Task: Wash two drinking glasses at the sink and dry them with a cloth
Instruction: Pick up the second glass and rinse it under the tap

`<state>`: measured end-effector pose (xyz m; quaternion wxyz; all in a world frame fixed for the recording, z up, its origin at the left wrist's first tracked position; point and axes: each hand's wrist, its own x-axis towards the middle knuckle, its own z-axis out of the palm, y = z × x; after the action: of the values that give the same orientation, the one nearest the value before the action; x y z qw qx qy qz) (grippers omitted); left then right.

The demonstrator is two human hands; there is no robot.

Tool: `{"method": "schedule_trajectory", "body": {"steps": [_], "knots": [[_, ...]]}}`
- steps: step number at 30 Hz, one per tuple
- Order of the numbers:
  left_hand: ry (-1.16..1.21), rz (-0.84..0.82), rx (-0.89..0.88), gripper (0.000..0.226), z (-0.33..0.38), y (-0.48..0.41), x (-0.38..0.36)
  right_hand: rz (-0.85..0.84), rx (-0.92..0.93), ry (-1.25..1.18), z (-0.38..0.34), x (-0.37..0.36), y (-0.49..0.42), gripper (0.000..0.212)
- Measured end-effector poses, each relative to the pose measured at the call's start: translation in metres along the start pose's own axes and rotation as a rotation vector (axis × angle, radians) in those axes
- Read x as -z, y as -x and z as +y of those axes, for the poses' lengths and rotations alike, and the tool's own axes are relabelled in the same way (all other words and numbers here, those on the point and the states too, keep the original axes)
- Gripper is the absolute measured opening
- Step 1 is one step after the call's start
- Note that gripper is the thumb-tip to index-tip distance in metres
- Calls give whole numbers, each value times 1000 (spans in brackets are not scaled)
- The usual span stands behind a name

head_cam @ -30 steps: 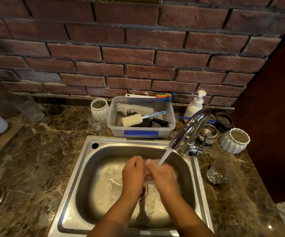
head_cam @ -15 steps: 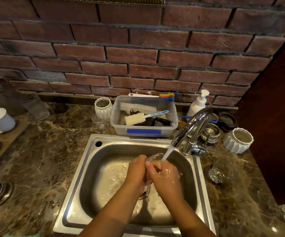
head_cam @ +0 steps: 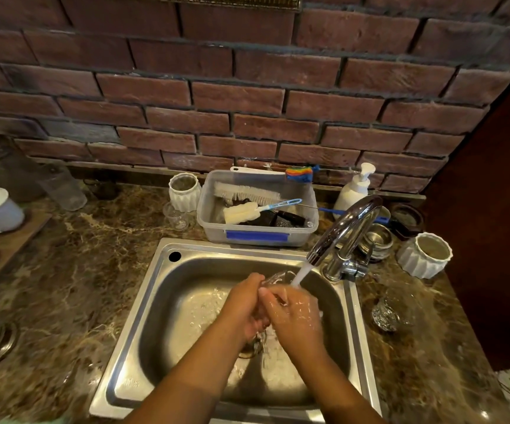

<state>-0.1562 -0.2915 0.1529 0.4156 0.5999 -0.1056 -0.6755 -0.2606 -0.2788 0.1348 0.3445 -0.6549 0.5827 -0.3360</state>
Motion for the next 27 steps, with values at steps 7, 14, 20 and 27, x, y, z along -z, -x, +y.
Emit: {"method": "schedule_trajectory", "body": {"steps": [7,14,20,27], "knots": [[-791,64,-1045,27,-31,-18,26,-86,-821,-1050,-16,4,-8,22],[-7,-28,37,19,-12,-5,16,-105,-47,86,6,-8,3,41],[-313,156,-436,25,-24,-12,7,-36,-281,-298,-8,-2,4,28],[-561,97,-627,22,-24,-13,11,-45,-560,-586,-12,3,-7,17]]}}
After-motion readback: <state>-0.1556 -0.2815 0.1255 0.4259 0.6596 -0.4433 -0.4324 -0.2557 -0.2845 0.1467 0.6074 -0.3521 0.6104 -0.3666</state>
